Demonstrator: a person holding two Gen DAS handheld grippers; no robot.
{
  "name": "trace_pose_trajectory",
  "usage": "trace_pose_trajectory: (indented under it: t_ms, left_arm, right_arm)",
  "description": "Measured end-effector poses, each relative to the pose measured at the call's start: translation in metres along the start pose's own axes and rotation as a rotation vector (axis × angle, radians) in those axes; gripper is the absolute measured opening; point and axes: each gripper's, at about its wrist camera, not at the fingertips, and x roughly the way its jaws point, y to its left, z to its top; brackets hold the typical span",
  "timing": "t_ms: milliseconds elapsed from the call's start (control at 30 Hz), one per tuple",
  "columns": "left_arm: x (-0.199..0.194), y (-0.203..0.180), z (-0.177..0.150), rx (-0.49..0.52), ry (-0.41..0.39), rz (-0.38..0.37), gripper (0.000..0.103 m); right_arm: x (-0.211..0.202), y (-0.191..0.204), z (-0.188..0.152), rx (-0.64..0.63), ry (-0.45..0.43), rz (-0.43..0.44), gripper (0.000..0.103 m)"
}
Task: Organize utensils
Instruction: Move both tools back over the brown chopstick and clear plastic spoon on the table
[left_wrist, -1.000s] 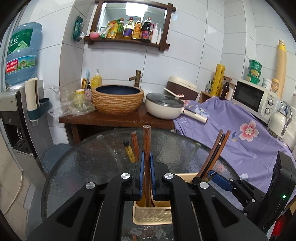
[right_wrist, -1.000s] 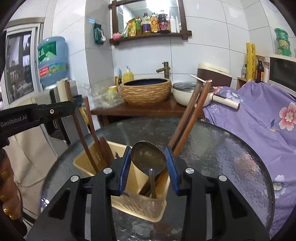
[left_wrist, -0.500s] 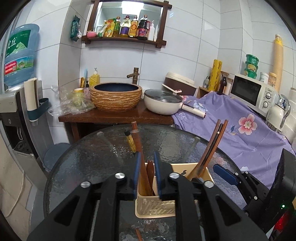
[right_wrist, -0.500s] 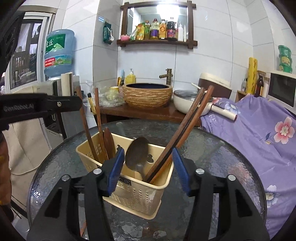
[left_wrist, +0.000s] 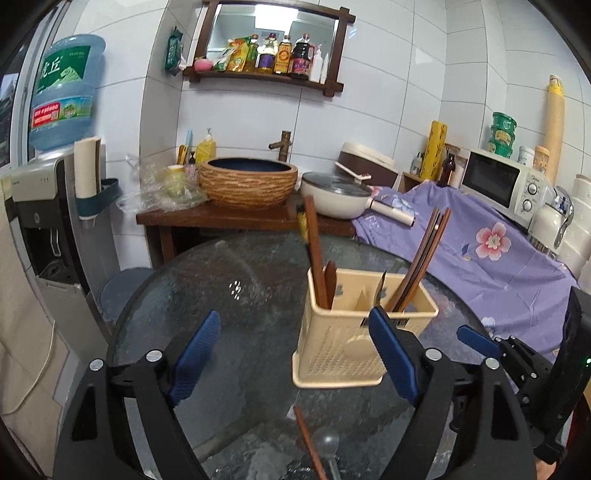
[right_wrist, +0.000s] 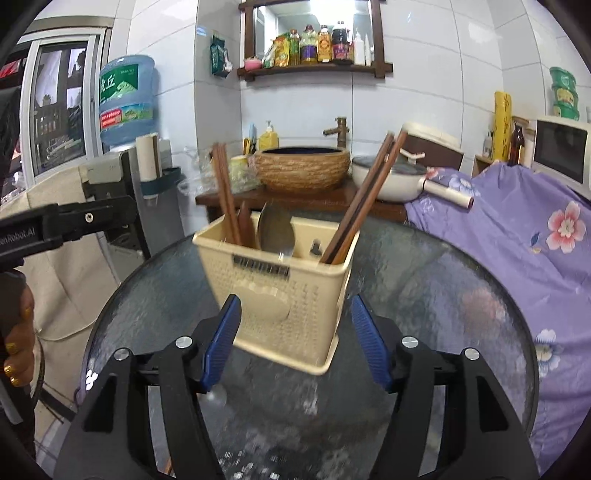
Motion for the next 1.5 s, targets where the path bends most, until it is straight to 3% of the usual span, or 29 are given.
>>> trace_pose_trajectory:
  t_ms: [433,833,1100,1500]
  left_arm:
    - [0.013,0.026,-0.066,-0.031,0.153,0.014,0.088]
    - [0.02,0.028,-0.108,-0.04,0.249,0.011,0.086]
    - [0.02,0.025,-0.128,-0.05,0.294,-0.008,0.076]
    - [0.034,0.0,-0.144,0.014,0.363,-0.041,0.053]
  right_arm:
    - [0.003,0.01,-0.056,-0.001,0.148,0.006,0.063]
    - [0.005,0.007,-0.084,0.039,0.209,0.019,0.063]
    - [0.003,0.005,-0.098,0.057,0.236,0.008,0.063]
    - [0.002,-0.004,-0.108,0.088,0.259,-0.004,0.063]
